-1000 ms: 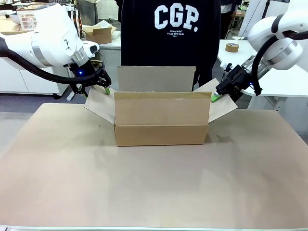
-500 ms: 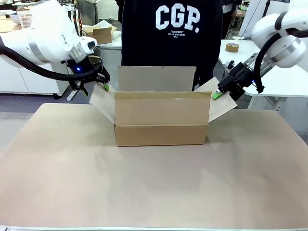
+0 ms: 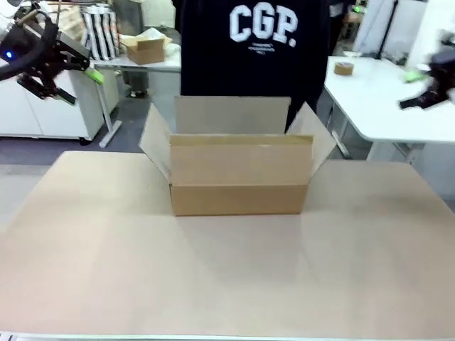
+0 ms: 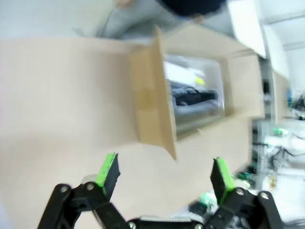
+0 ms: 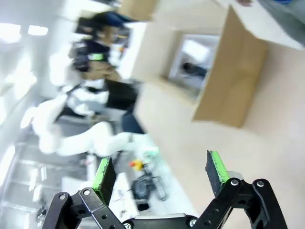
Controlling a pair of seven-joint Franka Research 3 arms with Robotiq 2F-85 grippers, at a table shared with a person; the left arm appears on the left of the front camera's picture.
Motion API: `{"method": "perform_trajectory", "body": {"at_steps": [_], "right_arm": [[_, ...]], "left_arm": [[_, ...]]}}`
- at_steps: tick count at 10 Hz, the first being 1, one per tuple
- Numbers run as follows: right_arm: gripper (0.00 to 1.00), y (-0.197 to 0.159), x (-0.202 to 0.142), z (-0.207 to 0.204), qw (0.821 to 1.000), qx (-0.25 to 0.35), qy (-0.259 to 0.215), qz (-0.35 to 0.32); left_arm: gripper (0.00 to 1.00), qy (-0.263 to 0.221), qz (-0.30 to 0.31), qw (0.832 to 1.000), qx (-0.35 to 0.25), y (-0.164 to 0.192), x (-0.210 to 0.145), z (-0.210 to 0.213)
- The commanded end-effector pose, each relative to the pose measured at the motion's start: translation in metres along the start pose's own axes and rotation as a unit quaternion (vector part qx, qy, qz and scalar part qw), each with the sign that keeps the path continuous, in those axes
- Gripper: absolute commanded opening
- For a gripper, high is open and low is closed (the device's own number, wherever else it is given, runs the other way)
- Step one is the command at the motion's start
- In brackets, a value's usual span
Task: Pack the gift set into the box.
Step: Lift both hands away from the flaps of the Package Box.
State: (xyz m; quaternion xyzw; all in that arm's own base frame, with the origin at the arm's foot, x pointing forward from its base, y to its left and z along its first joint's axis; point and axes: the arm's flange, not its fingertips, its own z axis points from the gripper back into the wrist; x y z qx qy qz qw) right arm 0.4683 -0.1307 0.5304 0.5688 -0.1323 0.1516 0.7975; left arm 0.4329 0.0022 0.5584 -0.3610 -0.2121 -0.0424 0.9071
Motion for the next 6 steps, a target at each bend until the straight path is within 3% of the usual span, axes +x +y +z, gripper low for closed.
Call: {"method": "perform_trajectory", "body": {"at_steps": [1, 2, 3, 4, 6], "right_arm": [[1.00, -0.047, -0.016, 0.025, 0.992, 0.120, 0.000, -0.043], [1.00, -0.061, -0.017, 0.030, 0.991, 0.121, -0.021, -0.054], [1.00, -0.075, -0.009, 0.019, 0.993, 0.086, -0.028, -0.071], [1.00, -0.035, -0.037, 0.034, 0.994, 0.106, -0.011, -0.038], [1.00, -0.035, -0.037, 0.034, 0.994, 0.106, -0.011, -0.038]], "left_arm": [[1.00, 0.016, 0.011, 0.989, -0.144, 0.049, -0.033, 0.001], [1.00, -0.031, 0.030, 0.974, -0.223, 0.062, -0.036, 0.003], [1.00, -0.076, 0.050, 0.965, -0.248, 0.070, -0.035, 0.001], [1.00, -0.033, 0.003, 0.988, -0.148, 0.040, -0.036, 0.013], [1.00, -0.033, 0.003, 0.988, -0.148, 0.040, -0.036, 0.013]]}}
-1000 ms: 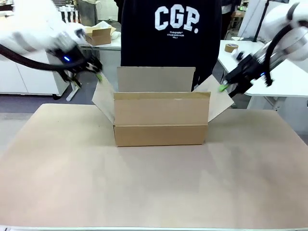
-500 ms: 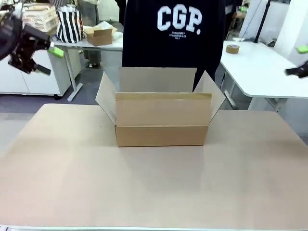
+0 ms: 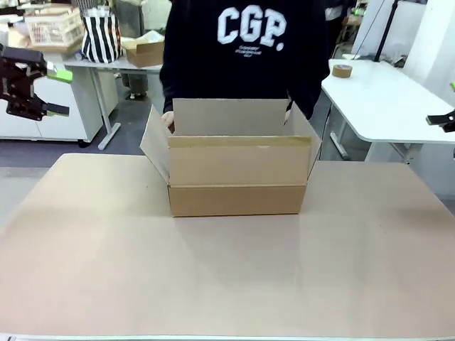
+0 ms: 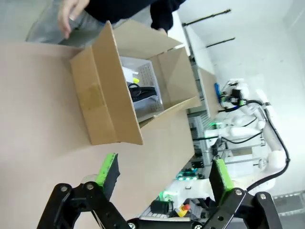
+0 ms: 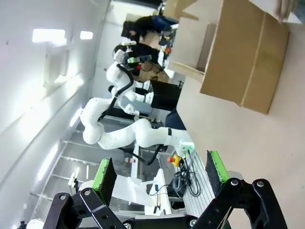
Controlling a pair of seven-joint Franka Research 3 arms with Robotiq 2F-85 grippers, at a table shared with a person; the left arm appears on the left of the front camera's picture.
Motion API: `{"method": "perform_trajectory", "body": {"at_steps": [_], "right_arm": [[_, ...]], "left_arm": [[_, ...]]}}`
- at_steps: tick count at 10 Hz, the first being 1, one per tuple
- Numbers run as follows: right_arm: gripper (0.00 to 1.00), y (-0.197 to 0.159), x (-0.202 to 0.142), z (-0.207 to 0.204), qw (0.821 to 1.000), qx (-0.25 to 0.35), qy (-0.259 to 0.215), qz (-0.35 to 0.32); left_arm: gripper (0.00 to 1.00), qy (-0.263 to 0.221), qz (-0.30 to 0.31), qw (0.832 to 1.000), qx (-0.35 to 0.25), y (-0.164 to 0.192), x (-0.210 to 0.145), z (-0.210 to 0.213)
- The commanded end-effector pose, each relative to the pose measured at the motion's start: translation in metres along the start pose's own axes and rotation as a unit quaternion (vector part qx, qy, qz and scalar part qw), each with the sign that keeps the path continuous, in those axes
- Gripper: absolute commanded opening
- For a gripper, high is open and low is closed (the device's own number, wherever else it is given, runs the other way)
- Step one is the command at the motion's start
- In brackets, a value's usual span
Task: Pack the gift set into the box.
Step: Lift both hands away from the flaps of the Package Box, then press and hold the closed box until the human finishes sealing it.
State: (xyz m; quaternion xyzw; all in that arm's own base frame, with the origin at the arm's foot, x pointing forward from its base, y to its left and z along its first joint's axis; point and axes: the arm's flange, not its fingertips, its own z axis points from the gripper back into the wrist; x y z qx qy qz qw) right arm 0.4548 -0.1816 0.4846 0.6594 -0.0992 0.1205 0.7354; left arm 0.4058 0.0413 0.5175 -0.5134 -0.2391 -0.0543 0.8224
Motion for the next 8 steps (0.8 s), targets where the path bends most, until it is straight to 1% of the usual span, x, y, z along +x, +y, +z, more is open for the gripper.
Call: {"method": "perform_trajectory", "body": {"at_steps": [1, 8], "right_arm": [[1.00, 0.0139, -0.0042, -0.0036, 1.000, -0.003, 0.004, 0.008], [1.00, 0.0139, -0.0042, -0.0036, 1.000, -0.003, 0.004, 0.008]], "left_arm": [[1.00, 0.012, -0.004, 1.000, 0.022, -0.0096, 0.0025, 0.0005], [1.00, 0.012, -0.004, 1.000, 0.022, -0.0096, 0.0025, 0.0005]]}}
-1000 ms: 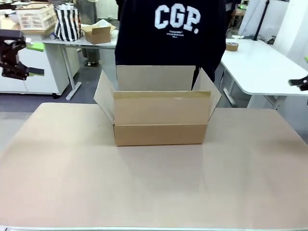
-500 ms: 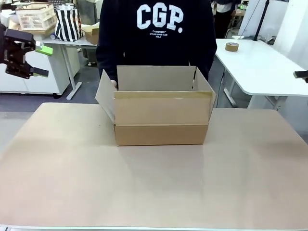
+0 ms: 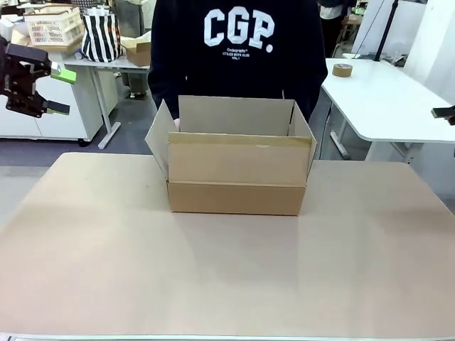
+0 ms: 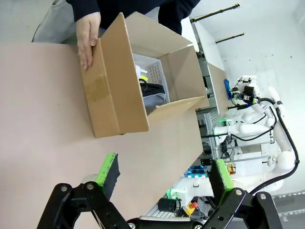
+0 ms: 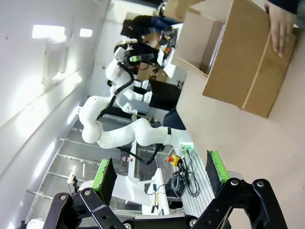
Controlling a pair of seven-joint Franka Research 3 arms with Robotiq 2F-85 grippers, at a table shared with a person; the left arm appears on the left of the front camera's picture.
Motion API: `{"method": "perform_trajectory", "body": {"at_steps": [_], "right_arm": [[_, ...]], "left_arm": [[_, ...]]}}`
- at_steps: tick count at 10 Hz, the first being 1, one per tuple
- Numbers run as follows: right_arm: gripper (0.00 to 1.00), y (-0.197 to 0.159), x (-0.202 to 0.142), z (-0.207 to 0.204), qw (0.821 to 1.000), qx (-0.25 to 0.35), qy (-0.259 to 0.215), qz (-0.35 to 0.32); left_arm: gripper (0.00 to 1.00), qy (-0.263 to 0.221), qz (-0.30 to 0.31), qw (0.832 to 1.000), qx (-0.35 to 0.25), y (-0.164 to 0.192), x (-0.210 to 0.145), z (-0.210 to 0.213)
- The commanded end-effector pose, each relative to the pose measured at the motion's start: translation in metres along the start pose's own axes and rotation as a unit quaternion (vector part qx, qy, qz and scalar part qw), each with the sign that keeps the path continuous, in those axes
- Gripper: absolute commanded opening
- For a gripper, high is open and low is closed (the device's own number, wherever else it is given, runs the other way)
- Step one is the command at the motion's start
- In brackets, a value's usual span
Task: Pack the gift set into the box.
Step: Press and hold the closed box until the human finishes sealing it.
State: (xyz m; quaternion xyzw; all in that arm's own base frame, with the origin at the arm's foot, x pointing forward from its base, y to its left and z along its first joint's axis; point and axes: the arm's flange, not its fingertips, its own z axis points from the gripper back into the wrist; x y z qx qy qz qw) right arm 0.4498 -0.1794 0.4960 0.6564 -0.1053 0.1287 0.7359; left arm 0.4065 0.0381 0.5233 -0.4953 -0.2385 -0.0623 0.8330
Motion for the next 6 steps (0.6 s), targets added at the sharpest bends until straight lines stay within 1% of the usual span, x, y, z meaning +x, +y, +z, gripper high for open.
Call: {"method": "perform_trajectory", "body": {"at_steps": [1, 6], "right_arm": [[1.00, 0.0014, -0.0030, -0.0027, 1.000, 0.000, 0.002, -0.002], [1.00, 0.0014, -0.0030, -0.0027, 1.000, 0.000, 0.002, -0.002]], "left_arm": [[1.00, 0.004, 0.006, 1.000, 0.003, -0.0036, -0.0003, 0.0016], [1.00, 0.004, 0.006, 1.000, 0.003, -0.0036, -0.0003, 0.0016]]}}
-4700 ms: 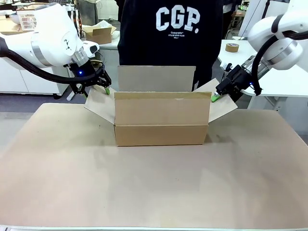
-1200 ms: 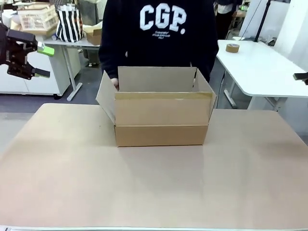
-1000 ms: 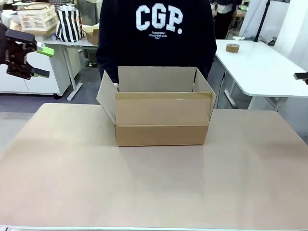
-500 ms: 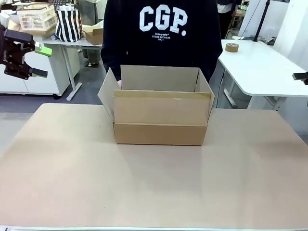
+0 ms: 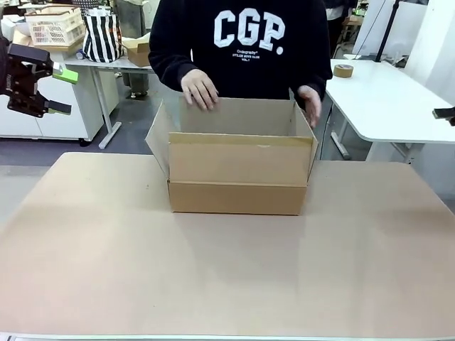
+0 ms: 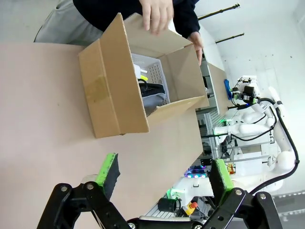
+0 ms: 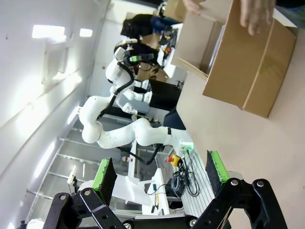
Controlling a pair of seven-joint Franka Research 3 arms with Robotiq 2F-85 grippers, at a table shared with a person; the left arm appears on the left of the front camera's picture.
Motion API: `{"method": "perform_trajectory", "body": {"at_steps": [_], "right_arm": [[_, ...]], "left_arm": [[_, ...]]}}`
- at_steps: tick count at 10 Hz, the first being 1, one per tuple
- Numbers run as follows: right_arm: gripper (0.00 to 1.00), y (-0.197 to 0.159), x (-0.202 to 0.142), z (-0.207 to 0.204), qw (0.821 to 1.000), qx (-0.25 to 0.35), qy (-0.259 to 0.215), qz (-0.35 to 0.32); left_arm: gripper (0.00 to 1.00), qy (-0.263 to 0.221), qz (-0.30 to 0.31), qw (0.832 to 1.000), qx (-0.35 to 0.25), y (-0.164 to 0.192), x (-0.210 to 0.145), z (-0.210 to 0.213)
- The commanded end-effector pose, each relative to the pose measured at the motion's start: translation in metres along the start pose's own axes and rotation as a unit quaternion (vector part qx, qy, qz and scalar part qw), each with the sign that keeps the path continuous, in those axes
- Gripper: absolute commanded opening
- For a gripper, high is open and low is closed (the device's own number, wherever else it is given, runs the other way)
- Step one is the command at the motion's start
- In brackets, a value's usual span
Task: Pack the gift set into the box.
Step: Press and hold the closed box until the human finishes sealing it.
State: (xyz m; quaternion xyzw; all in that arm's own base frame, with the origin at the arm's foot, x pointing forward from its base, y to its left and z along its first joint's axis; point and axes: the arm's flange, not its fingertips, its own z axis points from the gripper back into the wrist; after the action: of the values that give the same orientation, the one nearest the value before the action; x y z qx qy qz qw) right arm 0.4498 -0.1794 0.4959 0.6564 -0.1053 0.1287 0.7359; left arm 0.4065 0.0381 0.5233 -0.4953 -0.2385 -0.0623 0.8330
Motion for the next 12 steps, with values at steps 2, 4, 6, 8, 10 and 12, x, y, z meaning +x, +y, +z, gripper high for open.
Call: {"method": "perform_trajectory", "body": {"at_steps": [2, 4, 6, 8, 10, 12], "right_arm": [[1.00, 0.0014, -0.0030, -0.0026, 1.000, 0.000, 0.002, -0.002], [1.00, 0.0014, -0.0030, -0.0026, 1.000, 0.000, 0.002, -0.002], [1.00, 0.0014, -0.0030, -0.0026, 1.000, 0.000, 0.002, -0.002], [1.00, 0.0014, -0.0030, -0.0026, 1.000, 0.000, 0.002, -0.002], [1.00, 0.0014, -0.0030, -0.0026, 1.000, 0.000, 0.002, -0.002], [1.00, 0.0014, -0.0030, -0.0026, 1.000, 0.000, 0.002, -0.002]], "left_arm": [[1.00, 0.004, 0.006, 1.000, 0.003, -0.0035, -0.0003, 0.0016], [1.00, 0.004, 0.006, 1.000, 0.003, -0.0035, -0.0003, 0.0016], [1.00, 0.004, 0.006, 1.000, 0.003, -0.0035, -0.0003, 0.0016], [1.00, 0.004, 0.006, 1.000, 0.003, -0.0035, -0.0003, 0.0016], [1.00, 0.004, 0.006, 1.000, 0.003, -0.0035, -0.0003, 0.0016], [1.00, 0.004, 0.006, 1.000, 0.003, -0.0035, -0.0003, 0.0016]]}}
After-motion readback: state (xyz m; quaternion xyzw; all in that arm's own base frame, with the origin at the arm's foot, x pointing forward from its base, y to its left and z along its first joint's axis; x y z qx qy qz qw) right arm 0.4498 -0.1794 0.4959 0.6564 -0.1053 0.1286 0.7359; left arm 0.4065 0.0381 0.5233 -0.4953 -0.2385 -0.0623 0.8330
